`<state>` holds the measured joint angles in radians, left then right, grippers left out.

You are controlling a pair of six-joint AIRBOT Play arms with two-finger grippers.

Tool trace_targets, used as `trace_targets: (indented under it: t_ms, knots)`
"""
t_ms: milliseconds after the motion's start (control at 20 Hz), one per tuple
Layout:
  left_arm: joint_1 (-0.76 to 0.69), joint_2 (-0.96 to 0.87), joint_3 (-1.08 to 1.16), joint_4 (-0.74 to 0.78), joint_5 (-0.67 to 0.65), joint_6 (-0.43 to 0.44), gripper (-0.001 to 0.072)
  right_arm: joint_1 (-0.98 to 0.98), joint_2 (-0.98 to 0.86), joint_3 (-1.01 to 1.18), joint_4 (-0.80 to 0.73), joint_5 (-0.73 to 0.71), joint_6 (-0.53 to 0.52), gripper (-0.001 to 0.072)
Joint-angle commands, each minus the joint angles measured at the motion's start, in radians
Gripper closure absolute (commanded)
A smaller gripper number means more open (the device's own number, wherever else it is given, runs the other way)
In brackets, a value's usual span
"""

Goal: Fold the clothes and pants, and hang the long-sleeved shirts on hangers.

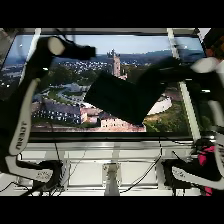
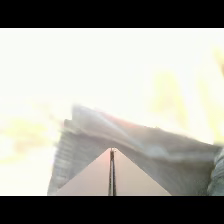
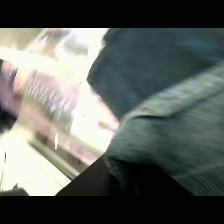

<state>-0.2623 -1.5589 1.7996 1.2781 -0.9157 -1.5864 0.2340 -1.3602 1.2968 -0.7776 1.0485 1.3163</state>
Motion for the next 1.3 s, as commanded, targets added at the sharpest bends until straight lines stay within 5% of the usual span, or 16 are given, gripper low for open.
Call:
trace_targets:
  t_ms: [0,50,150,200,350,400,450,600,750,950,1000,1050,1100,1250]
  knots:
    - [0.103,0.080,0.000,0.001,0.007,-0.008,0.0692,0.408,-0.237,0.042,0.012,-0.483,-0.037,0.0694]
    - [0.116,0.082,0.000,0.001,0.006,-0.020,0.0692,0.482,-0.293,0.081,-0.003,-0.605,-0.040,0.0627]
    - [0.134,0.081,0.000,0.001,-0.003,-0.026,0.0692,0.558,-0.345,0.169,-0.135,-0.642,-0.039,0.0277]
    - [0.138,0.081,0.000,0.001,-0.012,-0.025,0.0691,0.563,-0.342,0.199,-0.178,-0.597,-0.029,0.0276]
    - [0.145,0.082,0.000,0.001,-0.032,-0.024,0.0692,0.493,-0.310,0.291,-0.251,-0.369,-0.016,0.0407]
    - [0.145,0.084,0.000,0.001,-0.032,-0.024,0.0691,0.447,-0.297,0.319,-0.260,-0.283,-0.014,0.0604]
    - [0.145,0.092,0.000,0.001,-0.032,-0.021,0.0692,0.386,-0.277,0.340,-0.275,-0.198,0.002,0.0694]
    - [0.152,0.150,0.000,0.003,-0.048,0.024,0.0693,0.160,-0.199,0.306,-0.291,0.024,0.011,0.0696]
    - [0.190,0.240,0.000,0.005,-0.132,0.084,0.0693,-0.079,-0.084,0.078,-0.235,0.057,-0.012,0.0697]
    - [0.261,0.352,0.000,0.005,-0.251,0.084,0.0649,-0.328,0.050,-0.405,0.121,0.054,-0.190,0.0693]
    - [0.271,0.370,0.000,0.005,-0.255,0.084,0.0529,-0.349,0.049,-0.497,0.198,0.031,-0.186,0.0575]
    - [0.277,0.385,0.000,0.005,-0.256,0.084,0.0363,-0.349,0.041,-0.561,0.264,-0.005,-0.182,0.0287]
    - [0.277,0.394,0.000,0.005,-0.256,0.084,0.0249,-0.333,0.025,-0.606,0.322,-0.042,-0.179,0.0132]
    - [0.276,0.405,0.000,0.004,-0.256,0.084,0.0219,-0.261,-0.060,-0.618,0.392,-0.048,-0.175,0.0133]
